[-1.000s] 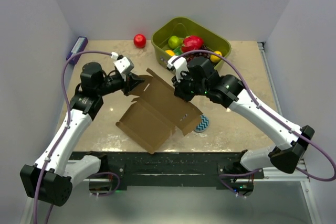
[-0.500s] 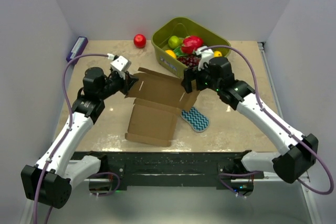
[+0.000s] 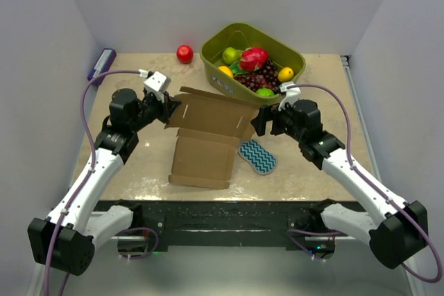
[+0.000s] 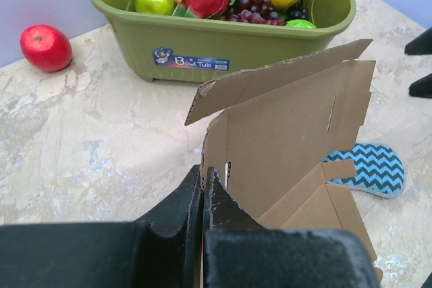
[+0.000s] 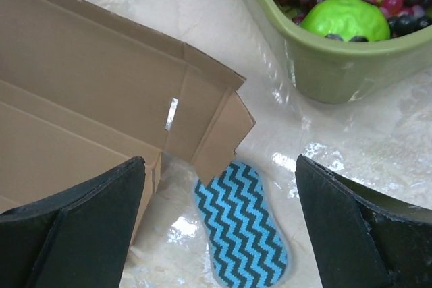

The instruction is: Fold the paper box

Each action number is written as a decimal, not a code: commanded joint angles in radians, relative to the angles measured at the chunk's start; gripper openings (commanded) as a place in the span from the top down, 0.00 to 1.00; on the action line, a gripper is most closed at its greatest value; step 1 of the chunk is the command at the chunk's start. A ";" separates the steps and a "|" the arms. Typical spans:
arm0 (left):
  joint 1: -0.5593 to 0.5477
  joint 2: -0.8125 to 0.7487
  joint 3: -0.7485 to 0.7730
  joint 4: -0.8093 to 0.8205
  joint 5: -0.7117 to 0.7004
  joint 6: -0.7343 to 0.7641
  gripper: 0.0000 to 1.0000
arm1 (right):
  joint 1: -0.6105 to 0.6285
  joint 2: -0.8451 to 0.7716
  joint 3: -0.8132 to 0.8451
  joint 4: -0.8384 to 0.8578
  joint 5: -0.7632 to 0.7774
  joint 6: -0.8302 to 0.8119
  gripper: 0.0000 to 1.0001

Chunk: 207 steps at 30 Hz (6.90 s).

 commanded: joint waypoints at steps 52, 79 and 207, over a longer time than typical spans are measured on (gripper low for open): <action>-0.188 0.103 -0.048 0.096 -0.297 -0.103 1.00 | 0.156 0.277 -0.027 0.385 0.139 0.179 1.00; -0.191 0.086 -0.068 0.113 -0.239 -0.120 1.00 | 0.491 0.264 0.088 0.349 0.133 0.366 0.41; -0.203 0.132 -0.080 0.096 -0.251 -0.158 1.00 | 0.683 0.544 0.105 0.414 0.236 0.460 0.88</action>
